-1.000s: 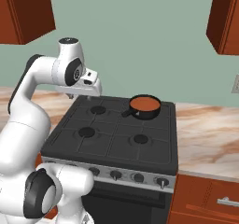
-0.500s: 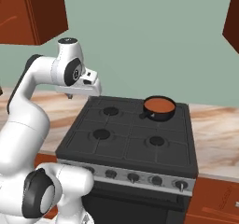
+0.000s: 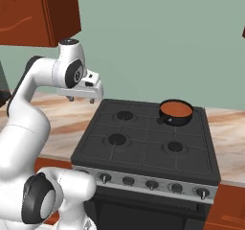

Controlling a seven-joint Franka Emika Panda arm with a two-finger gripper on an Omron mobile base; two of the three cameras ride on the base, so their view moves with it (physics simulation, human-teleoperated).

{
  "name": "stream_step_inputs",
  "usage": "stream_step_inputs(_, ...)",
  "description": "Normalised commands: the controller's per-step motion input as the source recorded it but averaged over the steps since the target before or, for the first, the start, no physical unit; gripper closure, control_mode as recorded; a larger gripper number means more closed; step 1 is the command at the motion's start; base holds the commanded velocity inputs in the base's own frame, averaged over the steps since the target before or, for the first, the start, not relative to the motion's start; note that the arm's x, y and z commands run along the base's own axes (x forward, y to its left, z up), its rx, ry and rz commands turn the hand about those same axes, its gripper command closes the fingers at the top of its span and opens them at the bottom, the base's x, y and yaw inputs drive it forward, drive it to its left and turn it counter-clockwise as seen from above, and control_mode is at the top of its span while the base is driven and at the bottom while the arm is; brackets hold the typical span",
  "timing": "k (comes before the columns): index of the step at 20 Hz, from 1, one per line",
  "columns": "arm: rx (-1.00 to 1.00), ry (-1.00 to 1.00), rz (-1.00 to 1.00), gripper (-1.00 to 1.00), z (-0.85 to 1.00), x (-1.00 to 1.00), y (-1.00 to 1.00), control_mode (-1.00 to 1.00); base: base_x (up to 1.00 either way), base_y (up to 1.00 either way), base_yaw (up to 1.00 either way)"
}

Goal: Wait until the marinara sauce is simmered to a deep red color and then turn off the stove.

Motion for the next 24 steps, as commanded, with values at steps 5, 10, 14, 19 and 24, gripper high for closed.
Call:
stream_step_inputs(5,0.0,0.0,0.0,-1.0,0.0,0.0,0.0,1.0,0.0,0.0,0.0)
stream_step_inputs(10,0.0,0.0,0.0,-1.0,0.0,0.0,0.0,1.0,0.0,-0.03,0.0)
stream_step_inputs(14,0.01,0.0,0.0,-1.0,-0.29,0.0,-0.39,-1.0,0.0,-0.07,0.0)
stream_step_inputs(19,0.04,0.0,0.02,-1.0,-0.4,-0.05,-0.65,-1.0,0.0,0.0,0.0)
stream_step_inputs(24,0.03,-0.07,0.08,-1.0,-0.3,-0.21,-0.54,-1.0,0.0,0.0,0.0)
